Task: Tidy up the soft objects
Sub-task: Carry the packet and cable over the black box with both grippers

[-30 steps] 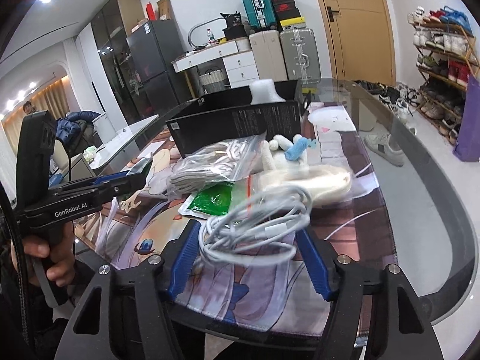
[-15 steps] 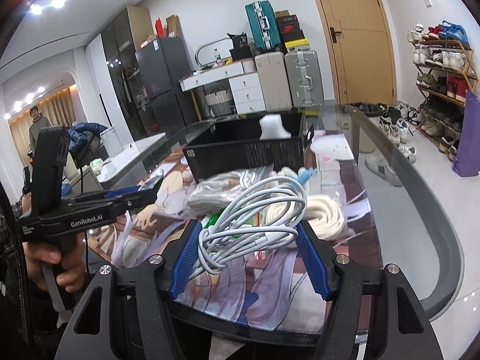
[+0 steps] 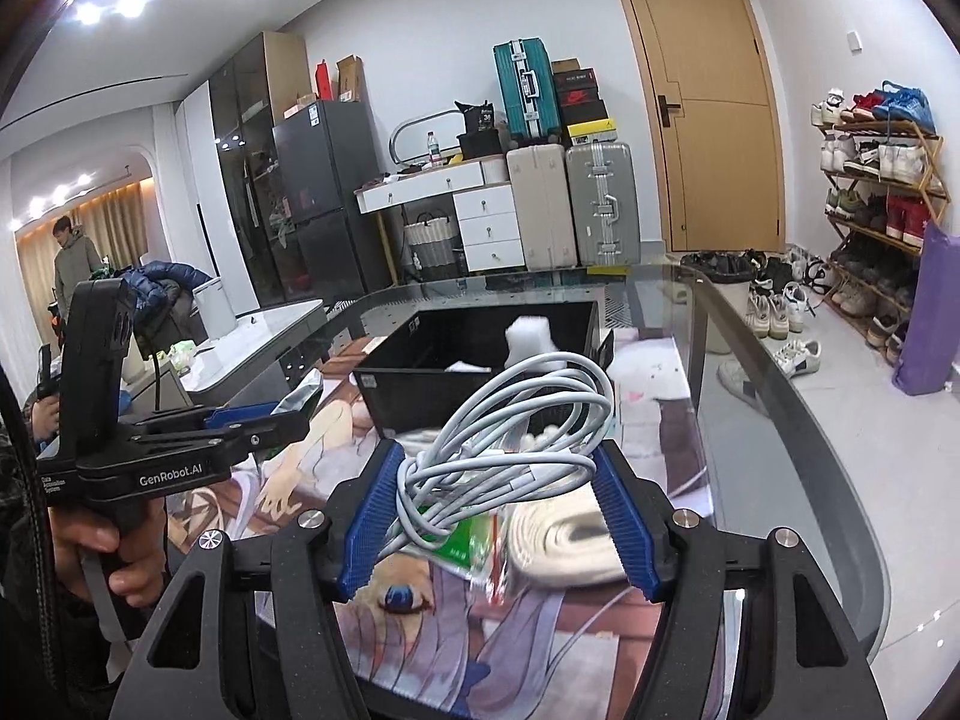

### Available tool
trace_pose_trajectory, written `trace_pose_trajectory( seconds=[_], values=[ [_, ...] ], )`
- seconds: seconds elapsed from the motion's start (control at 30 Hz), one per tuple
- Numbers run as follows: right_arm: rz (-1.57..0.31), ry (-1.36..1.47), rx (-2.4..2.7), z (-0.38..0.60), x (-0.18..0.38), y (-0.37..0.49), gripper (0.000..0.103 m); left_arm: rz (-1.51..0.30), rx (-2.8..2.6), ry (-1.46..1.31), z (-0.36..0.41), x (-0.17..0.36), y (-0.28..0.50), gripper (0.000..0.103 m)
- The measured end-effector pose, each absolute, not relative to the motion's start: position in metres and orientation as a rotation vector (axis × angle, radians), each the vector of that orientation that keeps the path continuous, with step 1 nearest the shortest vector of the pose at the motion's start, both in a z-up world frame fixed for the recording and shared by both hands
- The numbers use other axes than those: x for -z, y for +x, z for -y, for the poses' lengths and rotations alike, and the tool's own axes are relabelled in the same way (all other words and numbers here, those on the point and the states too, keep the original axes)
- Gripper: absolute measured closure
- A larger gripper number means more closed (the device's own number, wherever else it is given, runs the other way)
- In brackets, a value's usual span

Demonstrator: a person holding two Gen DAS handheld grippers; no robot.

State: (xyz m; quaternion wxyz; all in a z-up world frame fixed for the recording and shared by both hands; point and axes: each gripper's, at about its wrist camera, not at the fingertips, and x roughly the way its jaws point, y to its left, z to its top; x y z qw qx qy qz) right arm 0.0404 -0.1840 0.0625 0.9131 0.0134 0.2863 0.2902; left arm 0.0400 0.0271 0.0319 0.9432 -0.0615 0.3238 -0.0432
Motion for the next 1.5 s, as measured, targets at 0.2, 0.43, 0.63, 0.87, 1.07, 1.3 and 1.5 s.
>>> trace_pose_trajectory(
  seconds=[0.2, 0.43, 0.63, 0.87, 1.07, 1.3, 1.5],
  values=[
    [-0.572, 0.031, -0.587, 0.180, -0.073, 0.053, 0.038, -0.650, 0.096, -0.124, -0.027, -0.041, 0.052, 0.067],
    [-0.551, 0.018, -0.575, 0.174, -0.085, 0.072, 0.038, -0.631, 0.105, -0.116, -0.026, -0.053, 0.064, 0.067],
    [-0.525, 0.007, -0.565, 0.168, -0.098, 0.092, 0.038, -0.622, 0.105, -0.112, -0.027, -0.060, 0.077, 0.067],
    [-0.522, 0.005, -0.554, 0.161, -0.103, 0.120, 0.038, -0.614, 0.109, -0.116, -0.028, -0.065, 0.094, 0.067],
    [-0.520, 0.005, -0.543, 0.153, -0.102, 0.142, 0.038, -0.615, 0.107, -0.124, -0.029, -0.065, 0.111, 0.067],
    [-0.536, -0.009, -0.536, 0.140, -0.096, 0.169, 0.038, -0.627, 0.114, -0.125, -0.026, -0.059, 0.128, 0.067],
    [-0.552, -0.023, -0.539, 0.130, -0.086, 0.187, 0.038, -0.640, 0.122, -0.119, -0.023, -0.054, 0.144, 0.067]
  ],
)
